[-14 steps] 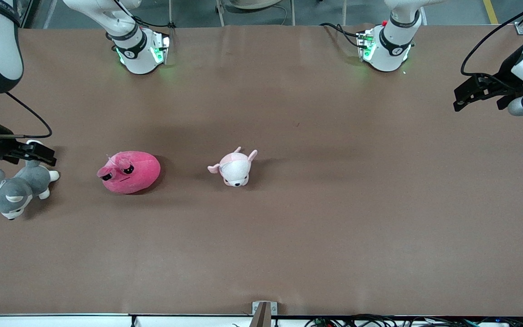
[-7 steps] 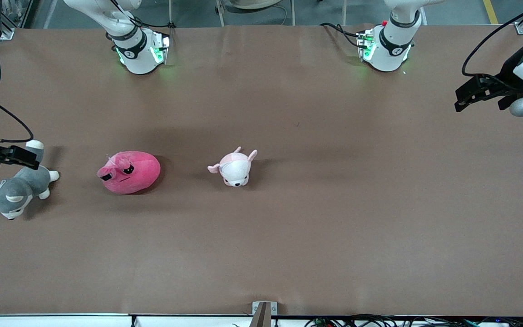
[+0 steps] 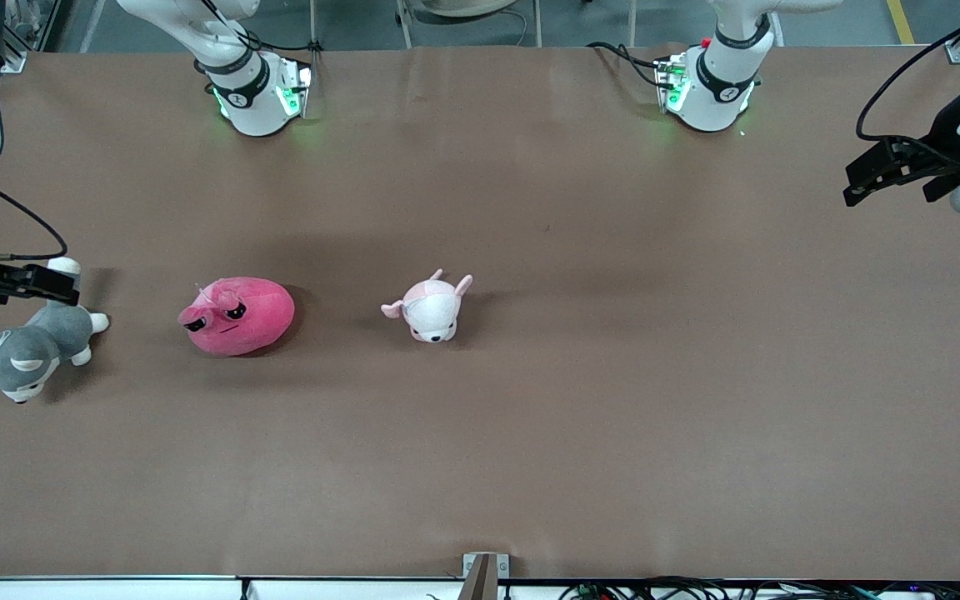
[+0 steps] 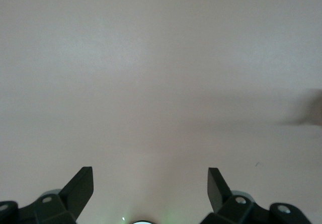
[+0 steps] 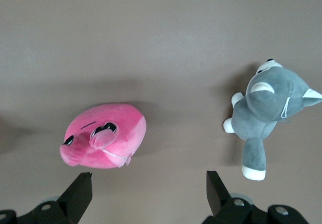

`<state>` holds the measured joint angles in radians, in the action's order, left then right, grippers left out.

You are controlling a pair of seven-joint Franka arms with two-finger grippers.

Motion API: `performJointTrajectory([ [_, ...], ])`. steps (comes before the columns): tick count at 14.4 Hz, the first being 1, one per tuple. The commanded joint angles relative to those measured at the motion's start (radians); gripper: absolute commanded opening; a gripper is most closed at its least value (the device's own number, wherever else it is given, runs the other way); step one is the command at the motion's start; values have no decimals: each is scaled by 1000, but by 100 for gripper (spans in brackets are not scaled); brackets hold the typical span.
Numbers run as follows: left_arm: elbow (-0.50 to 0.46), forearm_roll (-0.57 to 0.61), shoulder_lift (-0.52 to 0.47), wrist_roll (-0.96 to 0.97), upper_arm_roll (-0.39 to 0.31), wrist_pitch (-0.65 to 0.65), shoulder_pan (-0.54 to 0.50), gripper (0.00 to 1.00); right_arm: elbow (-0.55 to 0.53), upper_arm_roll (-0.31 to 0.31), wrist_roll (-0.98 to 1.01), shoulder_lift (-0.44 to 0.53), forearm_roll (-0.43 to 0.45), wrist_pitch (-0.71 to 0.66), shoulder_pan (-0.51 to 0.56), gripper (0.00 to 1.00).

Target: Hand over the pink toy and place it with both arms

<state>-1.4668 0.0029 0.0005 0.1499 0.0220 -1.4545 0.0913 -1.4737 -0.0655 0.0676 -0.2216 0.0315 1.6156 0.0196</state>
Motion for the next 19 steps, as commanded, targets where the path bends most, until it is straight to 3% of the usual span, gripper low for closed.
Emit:
performJointTrajectory([
  [1, 5, -15, -7, -16, -11, -4, 1, 100, -13, 6, 3, 44, 5, -46, -3, 100],
  [10, 5, -15, 0, -17, 9, -4, -30, 100, -164, 4, 0, 252, 5, -97, -6, 100],
  [12, 5, -15, 0, -16, 44, -4, -65, 100, -174, 4, 0, 278, 5, -105, -4, 100],
  [19, 6, -15, -4, -15, 47, -4, -68, 100, -174, 7, -2, 332, -13, -125, -6, 100],
])
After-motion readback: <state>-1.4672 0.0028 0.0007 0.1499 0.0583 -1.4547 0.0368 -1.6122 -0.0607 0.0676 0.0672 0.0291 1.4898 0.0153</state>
